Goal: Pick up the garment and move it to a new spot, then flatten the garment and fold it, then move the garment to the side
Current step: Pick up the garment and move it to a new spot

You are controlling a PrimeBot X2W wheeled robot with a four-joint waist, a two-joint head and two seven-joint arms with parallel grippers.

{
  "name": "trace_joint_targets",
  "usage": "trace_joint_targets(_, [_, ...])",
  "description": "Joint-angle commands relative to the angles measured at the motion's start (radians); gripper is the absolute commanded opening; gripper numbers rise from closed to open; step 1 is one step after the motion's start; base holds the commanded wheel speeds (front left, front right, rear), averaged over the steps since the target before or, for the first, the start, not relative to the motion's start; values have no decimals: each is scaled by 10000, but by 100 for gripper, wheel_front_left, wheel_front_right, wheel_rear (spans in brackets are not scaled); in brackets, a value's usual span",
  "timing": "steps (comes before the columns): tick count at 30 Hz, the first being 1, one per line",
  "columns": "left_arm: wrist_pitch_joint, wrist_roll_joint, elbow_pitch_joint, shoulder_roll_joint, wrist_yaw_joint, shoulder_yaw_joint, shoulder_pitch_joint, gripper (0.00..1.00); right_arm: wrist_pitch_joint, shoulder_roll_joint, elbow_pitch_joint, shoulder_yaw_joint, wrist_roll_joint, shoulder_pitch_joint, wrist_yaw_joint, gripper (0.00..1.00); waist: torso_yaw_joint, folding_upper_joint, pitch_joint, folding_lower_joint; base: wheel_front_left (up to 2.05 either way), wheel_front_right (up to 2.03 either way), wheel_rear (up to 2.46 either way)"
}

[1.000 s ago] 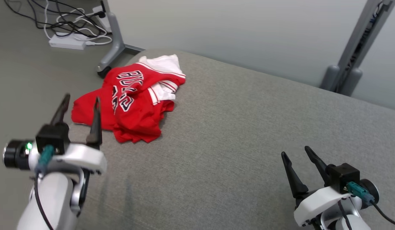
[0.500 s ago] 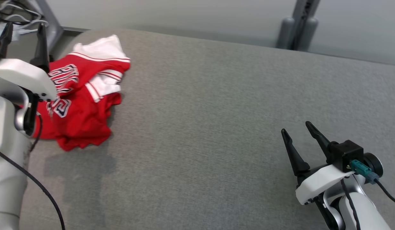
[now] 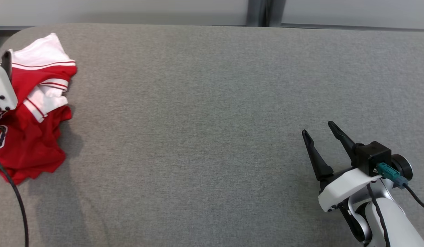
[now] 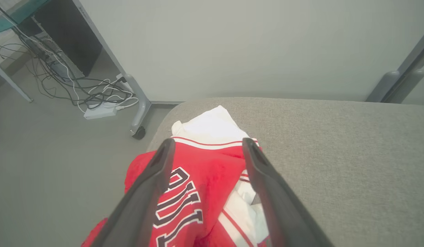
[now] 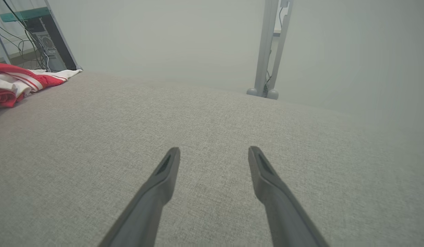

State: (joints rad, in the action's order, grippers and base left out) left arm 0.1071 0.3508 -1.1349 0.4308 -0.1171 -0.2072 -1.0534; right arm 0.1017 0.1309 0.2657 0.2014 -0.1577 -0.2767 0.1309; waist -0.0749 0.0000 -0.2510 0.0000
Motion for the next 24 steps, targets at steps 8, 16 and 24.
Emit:
trace_joint_targets(8, [2388, 52, -1101, 249, -134, -736, -365, 100, -156, 201, -119, 3, -93, -106, -3, 100, 438, 0, -183, 0, 0, 0, 0])
trace_joint_targets(16, [3471, 345, -1334, 508, -129, -1194, 222, 100, -299, 311, -296, 78, -193, -177, -3, 100, 701, 0, -417, 0, 0, 0, 0])
trace_joint_targets(24, [3168, 295, -1426, 606, 31, -1388, 550, 0, -384, 397, -478, 0, -101, -158, -3, 100, 751, 0, -639, 0, 0, 0, 0])
